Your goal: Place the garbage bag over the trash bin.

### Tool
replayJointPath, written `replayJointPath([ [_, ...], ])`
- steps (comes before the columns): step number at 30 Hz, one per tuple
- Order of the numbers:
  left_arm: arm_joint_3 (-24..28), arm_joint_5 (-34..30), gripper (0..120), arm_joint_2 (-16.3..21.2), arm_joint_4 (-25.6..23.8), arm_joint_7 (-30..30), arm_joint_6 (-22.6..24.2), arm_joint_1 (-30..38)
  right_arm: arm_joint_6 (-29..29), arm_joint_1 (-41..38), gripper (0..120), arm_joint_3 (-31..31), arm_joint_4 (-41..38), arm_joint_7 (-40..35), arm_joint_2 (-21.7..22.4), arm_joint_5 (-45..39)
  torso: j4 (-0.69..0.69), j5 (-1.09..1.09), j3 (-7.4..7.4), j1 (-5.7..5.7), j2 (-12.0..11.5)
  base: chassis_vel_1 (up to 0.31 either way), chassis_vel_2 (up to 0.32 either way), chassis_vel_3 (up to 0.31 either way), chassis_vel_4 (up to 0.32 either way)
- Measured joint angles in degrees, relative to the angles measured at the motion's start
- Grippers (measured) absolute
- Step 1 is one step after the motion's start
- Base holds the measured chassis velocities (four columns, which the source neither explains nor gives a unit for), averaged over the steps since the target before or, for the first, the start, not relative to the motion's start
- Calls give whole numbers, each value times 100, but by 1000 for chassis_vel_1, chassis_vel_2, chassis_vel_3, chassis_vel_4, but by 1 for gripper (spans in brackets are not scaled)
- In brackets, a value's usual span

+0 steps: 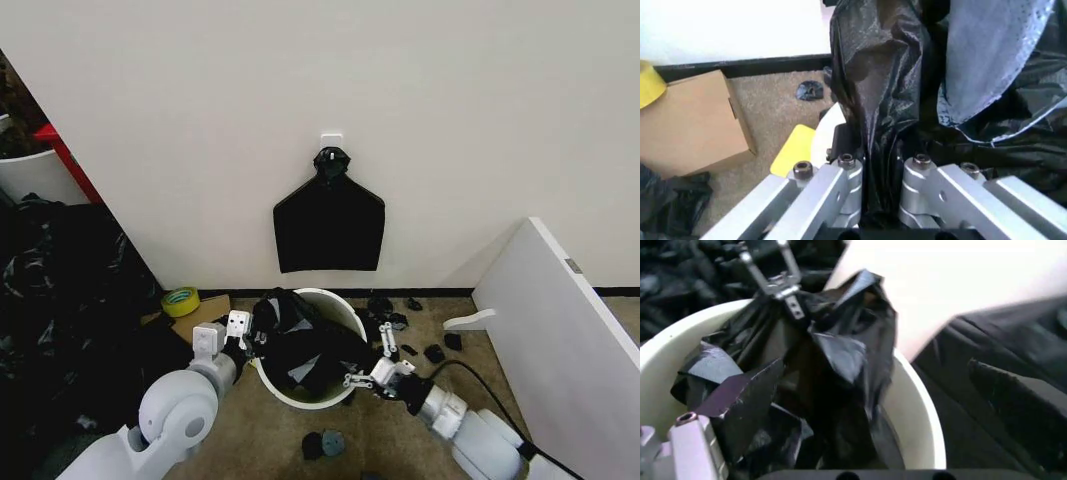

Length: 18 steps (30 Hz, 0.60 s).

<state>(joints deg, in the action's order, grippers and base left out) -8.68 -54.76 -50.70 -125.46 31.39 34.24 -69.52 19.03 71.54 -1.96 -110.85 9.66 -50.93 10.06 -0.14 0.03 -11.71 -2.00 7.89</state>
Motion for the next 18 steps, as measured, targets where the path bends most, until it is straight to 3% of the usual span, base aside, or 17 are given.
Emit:
replayJointPath([
  [6, 34, -8, 5, -43, 92, 9, 7, 56, -308, -690, 100, 218, 174, 222, -161, 446, -1, -1, 0, 0, 0, 0, 0, 0, 0],
  [9, 38, -13, 5, -63, 97, 20, 10, 59, -370, -918, 93, 245, 325, 288, -219, 623, 1, 0, 0, 0, 0, 0, 0, 0, 0],
  [18, 41, -46, 5, -130, 73, 73, 52, 77, -725, -1079, 58, 289, 496, 647, -254, 518, -2, -1, 0, 0, 0, 0, 0, 0, 0],
])
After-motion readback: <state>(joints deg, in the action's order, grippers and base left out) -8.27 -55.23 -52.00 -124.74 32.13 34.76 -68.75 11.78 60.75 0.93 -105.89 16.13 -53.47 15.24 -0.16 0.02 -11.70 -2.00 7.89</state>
